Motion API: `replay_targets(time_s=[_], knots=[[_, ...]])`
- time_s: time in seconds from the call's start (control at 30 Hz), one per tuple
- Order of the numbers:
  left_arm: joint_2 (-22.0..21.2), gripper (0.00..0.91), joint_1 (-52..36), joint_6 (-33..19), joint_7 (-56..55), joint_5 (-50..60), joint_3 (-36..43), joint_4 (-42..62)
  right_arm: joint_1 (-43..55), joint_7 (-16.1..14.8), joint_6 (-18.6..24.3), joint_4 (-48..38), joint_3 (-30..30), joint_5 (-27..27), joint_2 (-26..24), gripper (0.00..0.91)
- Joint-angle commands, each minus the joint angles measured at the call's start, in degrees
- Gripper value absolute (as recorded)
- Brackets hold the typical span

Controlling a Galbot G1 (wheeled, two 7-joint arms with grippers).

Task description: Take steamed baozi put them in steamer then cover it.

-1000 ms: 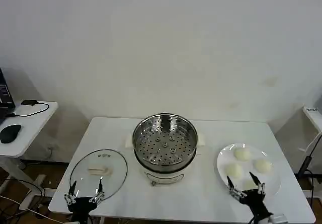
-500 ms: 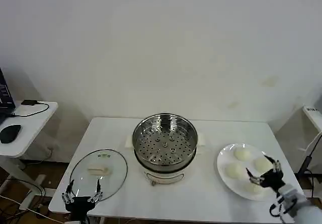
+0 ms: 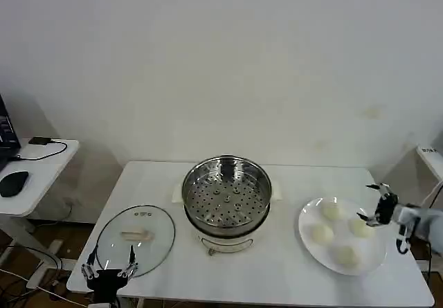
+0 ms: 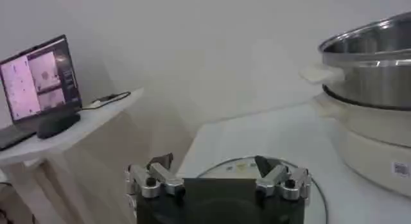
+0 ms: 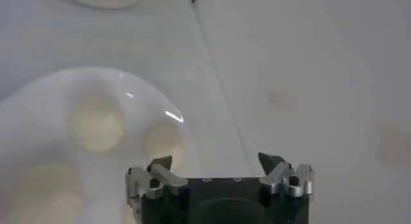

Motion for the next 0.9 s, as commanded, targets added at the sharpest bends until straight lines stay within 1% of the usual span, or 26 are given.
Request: replay_targets(time_s=[0.03, 0.1, 0.13, 0.17, 0.23, 0.27, 0.33, 0.4, 0.47, 0.63, 0.77, 0.9], knots=[[-0.08, 0.907, -0.18, 0.18, 0.03, 0.49, -0.05, 0.03, 39.07, -12.48, 4.96, -16.08, -39.94, -0.13, -3.49, 0.907], [-0.09, 0.907, -0.19, 0.19, 0.05, 0.53, -0.10, -0.10, 43.97, -14.27, 4.43, -18.59, -45.82, 0.69, -1.51, 0.907], [-0.08, 0.907, -0.36, 0.19, 0.09, 0.53, -0.21, -0.07, 44.79, -14.47, 3.77, -19.21, -46.88, 0.58, -0.80, 0.907], [-0.10, 0.907, -0.38, 0.19, 0.12, 0.54, -0.29, -0.06, 46.34, -15.47, 3.41, -20.65, -48.91, -0.02, 0.10, 0.907], [-0.04, 0.907, -0.42, 0.19, 0.13, 0.46, -0.48, -0.08, 48.47, -17.33, 3.32, -24.11, -51.60, -1.91, 2.30, 0.907], [-0.06, 0.907, -0.50, 0.19, 0.14, 0.46, -0.58, 0.03, 49.11, -17.78, 3.32, -25.35, -52.75, -2.11, 2.99, 0.907], [-0.11, 0.907, -0.56, 0.19, 0.15, 0.46, -0.72, 0.25, 49.75, -19.16, 3.15, -28.03, -55.16, -0.83, 4.50, 0.907], [-0.12, 0.907, -0.64, 0.19, 0.16, 0.47, -0.74, 0.42, 49.68, -19.79, 3.26, -29.39, -56.00, -0.51, 5.61, 0.907], [-0.09, 0.907, -0.66, 0.18, 0.16, 0.46, -0.73, 0.40, 49.05, -19.60, 3.28, -30.47, -56.53, -0.46, 6.92, 0.907], [-0.16, 0.907, -0.78, 0.19, 0.25, 0.51, -0.84, 0.66, 47.70, -17.82, 3.14, -31.77, -56.35, -0.31, 9.28, 0.907], [-0.37, 0.907, -0.81, 0.17, 0.32, 0.64, -0.71, 0.87, 47.60, -16.06, 3.48, -33.92, -55.64, -1.29, 11.81, 0.907], [-0.64, 0.907, -0.64, 0.08, 0.31, 0.67, -0.74, 0.53, 47.33, -15.83, 3.37, -35.37, -55.35, -1.18, 13.93, 0.907]])
